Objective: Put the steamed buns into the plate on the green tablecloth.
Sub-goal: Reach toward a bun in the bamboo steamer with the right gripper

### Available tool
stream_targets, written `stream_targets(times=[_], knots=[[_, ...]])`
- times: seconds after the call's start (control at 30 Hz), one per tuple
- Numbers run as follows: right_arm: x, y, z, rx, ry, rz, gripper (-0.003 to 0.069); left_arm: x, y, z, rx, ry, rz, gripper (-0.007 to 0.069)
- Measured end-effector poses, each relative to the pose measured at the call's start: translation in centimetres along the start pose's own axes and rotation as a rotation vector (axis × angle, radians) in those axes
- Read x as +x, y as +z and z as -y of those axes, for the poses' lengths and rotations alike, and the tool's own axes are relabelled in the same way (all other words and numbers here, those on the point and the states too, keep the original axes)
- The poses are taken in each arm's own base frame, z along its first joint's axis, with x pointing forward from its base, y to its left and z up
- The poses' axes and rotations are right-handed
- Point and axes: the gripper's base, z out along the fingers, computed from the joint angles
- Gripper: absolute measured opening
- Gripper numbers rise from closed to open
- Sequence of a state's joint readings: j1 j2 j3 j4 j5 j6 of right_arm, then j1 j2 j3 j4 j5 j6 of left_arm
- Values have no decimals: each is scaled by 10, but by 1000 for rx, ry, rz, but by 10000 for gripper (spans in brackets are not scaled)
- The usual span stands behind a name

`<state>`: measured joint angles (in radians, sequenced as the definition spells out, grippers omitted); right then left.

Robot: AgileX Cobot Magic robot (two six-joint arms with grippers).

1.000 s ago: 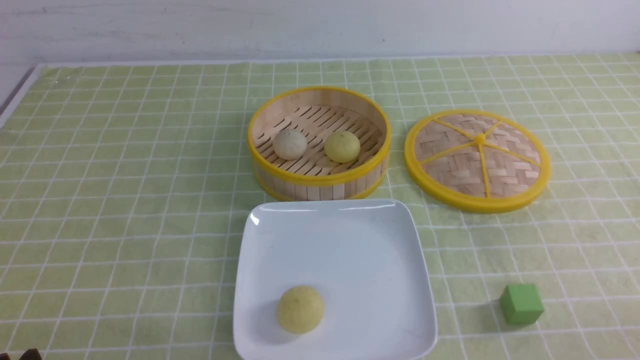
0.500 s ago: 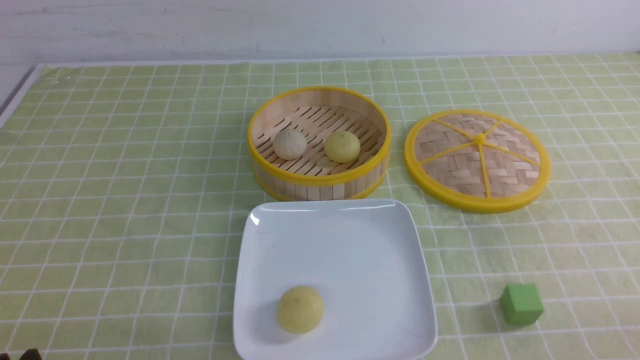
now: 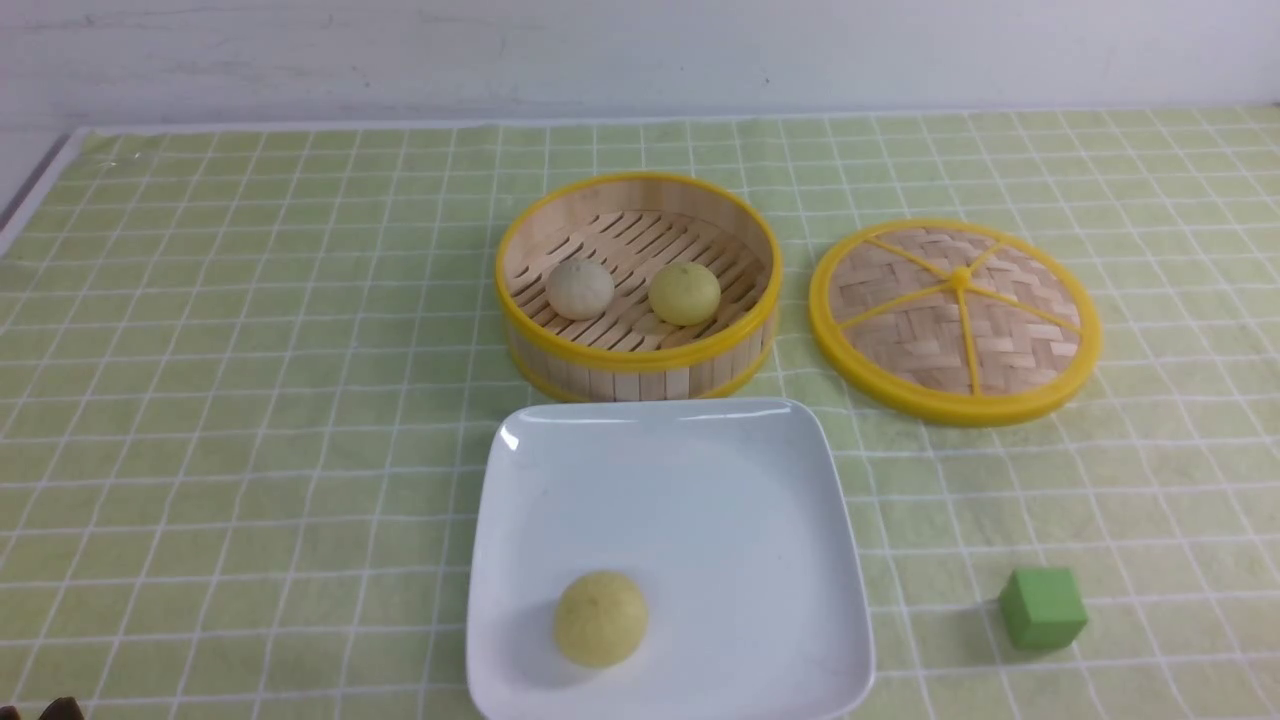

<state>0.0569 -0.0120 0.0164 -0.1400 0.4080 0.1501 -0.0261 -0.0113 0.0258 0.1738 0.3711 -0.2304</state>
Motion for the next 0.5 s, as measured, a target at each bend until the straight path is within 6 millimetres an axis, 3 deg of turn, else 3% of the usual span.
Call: stream_targets(times=[0.17,0.27,0.33,0.37,0.4,0.47,0.5], knots=[[0,0,1,12,-28,1,240,0,0,-1,-6,16,1,241],[0,0,0,-4,54,5,240,-1,0,1,11,-77,11,241],[-2,1,-6,-69,317,29,240,-2,0,6,69,-363,17,241],[-3,1,-7,-86,388,34,240,-3,0,7,81,-421,17,241],[-6,0,-9,-125,547,58,240,-4,0,10,124,-631,9,241],[-10,-1,-12,-170,732,77,240,-5,-1,14,168,-882,-7,241],[-10,-1,-12,-174,756,80,240,-5,-1,14,171,-899,-8,241]])
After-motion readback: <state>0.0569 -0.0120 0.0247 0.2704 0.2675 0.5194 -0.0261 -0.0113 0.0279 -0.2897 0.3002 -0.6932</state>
